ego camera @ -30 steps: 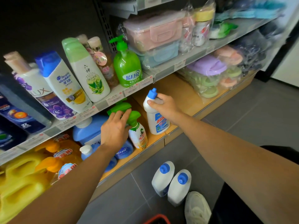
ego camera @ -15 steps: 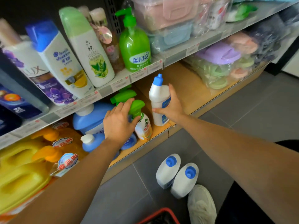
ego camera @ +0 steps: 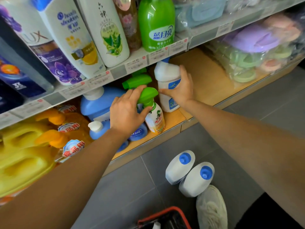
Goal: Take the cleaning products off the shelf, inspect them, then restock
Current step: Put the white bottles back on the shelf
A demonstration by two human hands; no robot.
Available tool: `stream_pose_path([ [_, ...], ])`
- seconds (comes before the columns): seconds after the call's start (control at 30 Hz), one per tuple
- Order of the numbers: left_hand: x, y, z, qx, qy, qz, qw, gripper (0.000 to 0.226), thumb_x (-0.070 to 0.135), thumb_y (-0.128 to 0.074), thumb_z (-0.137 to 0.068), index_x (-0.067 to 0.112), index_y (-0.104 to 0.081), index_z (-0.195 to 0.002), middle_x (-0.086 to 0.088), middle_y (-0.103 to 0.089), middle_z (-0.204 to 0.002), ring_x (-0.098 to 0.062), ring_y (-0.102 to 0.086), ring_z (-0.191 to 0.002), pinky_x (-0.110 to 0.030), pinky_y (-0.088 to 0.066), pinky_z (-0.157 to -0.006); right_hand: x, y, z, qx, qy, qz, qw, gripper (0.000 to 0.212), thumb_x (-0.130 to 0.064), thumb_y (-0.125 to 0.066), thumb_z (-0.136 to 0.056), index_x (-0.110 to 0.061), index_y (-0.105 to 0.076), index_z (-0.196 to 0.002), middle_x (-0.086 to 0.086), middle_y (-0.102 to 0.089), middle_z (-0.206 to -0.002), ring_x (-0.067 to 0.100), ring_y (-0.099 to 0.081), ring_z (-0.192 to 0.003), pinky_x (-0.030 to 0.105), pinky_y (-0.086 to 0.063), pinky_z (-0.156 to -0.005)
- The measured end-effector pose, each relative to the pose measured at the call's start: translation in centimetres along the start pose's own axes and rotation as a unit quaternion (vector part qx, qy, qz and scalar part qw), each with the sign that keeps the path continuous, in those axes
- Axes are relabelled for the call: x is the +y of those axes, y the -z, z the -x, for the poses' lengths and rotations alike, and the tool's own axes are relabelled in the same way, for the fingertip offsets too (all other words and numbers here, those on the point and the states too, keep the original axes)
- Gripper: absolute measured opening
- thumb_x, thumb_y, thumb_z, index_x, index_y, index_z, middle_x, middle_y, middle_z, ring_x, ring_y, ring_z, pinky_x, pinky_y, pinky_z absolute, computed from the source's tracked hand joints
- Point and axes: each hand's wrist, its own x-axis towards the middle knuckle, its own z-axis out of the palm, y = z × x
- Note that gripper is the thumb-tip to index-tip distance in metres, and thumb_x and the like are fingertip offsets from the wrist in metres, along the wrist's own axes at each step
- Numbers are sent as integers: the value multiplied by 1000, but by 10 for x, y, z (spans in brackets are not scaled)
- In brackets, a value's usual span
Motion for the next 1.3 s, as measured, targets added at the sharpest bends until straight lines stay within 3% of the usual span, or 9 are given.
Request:
stream_pose_path([
  [0.2, -2, -2, 0, 5, 2, 1, 1000, 67, 44, -80, -81, 20, -57, -139, -2, -65, -96, -25, -62, -82, -29, -37, -73, 14, -12, -17, -73, 32, -31, 996, 112, -37, -95, -60, -22, -34, -153, 11, -56, -133, 28, -57, -122, 45, -50, -99],
  [0.33, -1, -4, 1, 3, 11, 25, 1000, 67, 41, -82, -81, 19, -57, -139, -4, -66, -101, -26, -63, -85, -29, -46, -70, 36, -8, -15, -135, -34, -80, 987, 120, -25, -93, -67, -27, -17, -159, 3, -64, -125, 18, -64, -112, 43, -55, -95],
  [0.43, -1, -5, 2, -14, 22, 58, 998, 68, 41, -80, -83, 22, -53, -142, -4, -65, -108, -29, -65, -86, -42, -57, -69, 40, -19, -16, -133, -33, -91, 986, 91, -29, -91, -71, -28, -41, -147, 0, -67, -123, 17, -63, -114, 44, -55, -94],
  [0.53, -2, -6, 3, -10, 27, 59, 998, 68, 43, -79, -83, 25, -52, -143, -1, -64, -107, -25, -64, -84, -41, -57, -66, 40, -28, -20, -110, -48, -108, 987, 62, -26, -87, -75, -20, -57, -129, -1, -71, -114, 17, -67, -104, 46, -58, -88],
  [0.67, -2, -6, 4, -2, 23, 56, 998, 67, 44, -79, -83, 25, -52, -142, 0, -64, -107, -22, -63, -86, -40, -56, -65, 42, -29, -33, -64, -71, -72, 993, 55, -26, -82, -83, -17, -56, -131, -5, -65, -107, 13, -62, -98, 32, -53, -79],
  [0.9, -3, -10, 4, 0, 22, 47, 999, 67, 48, -76, -83, 30, -48, -141, 2, -63, -108, -20, -63, -89, -37, -56, -66, 33, -29, -49, -117, -72, 19, 990, 44, -39, -72, -90, -17, -60, -126, 6, -69, -123, 24, -66, -108, 29, -48, -76],
  [1.1, 1, -4, 1, -14, 8, 53, 998, 71, 39, -80, -82, 20, -50, -144, -8, -58, -118, -27, -60, -101, -42, -54, -76, 21, 4, -34, -259, -69, 70, 961, 68, -32, -77, -86, -16, -48, -145, 7, -59, -139, 27, -57, -125, 37, -48, -96],
  [1.2, 10, 0, 0, -11, 9, 55, 998, 68, 34, -80, -83, 14, -54, -142, -12, -58, -118, -31, -58, -102, -47, -50, -81, 9, 36, -14, -375, -52, 129, 916, 66, -31, -78, -85, -17, -50, -144, 1, -61, -121, 21, -60, -114, 34, -47, -97],
  [1.3, 20, 6, -1, -7, 7, 47, 999, 62, 33, -79, -84, 14, -58, -138, -10, -61, -116, -31, -56, -101, -44, -46, -81, -10, 70, 17, -458, -31, 156, 875, 47, -26, -79, -85, -20, -63, -129, -4, -67, -108, 15, -67, -97, 33, -54, -93],
])
